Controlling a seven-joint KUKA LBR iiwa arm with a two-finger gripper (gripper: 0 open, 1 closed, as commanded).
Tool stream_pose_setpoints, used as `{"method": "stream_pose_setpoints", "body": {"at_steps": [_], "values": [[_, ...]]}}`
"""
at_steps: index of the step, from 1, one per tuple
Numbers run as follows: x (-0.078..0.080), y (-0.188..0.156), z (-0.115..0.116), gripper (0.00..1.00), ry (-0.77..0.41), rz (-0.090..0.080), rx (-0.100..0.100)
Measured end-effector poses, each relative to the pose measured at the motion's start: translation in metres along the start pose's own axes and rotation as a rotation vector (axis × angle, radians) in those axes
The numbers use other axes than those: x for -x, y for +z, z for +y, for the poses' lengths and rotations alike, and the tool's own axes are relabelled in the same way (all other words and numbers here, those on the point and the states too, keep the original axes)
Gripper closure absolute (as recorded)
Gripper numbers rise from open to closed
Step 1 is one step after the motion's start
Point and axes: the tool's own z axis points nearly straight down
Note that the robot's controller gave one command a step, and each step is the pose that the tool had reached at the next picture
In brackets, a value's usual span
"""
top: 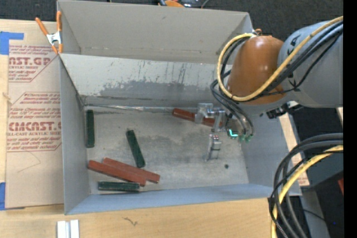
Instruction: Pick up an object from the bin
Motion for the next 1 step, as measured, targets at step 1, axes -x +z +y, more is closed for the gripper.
{"method": "stream_pose_setpoints", "body": {"at_steps": [1], "values": [[0.0412,0.0626,-0.0529,0.00,0.089,-0.009,-0.001]]}}
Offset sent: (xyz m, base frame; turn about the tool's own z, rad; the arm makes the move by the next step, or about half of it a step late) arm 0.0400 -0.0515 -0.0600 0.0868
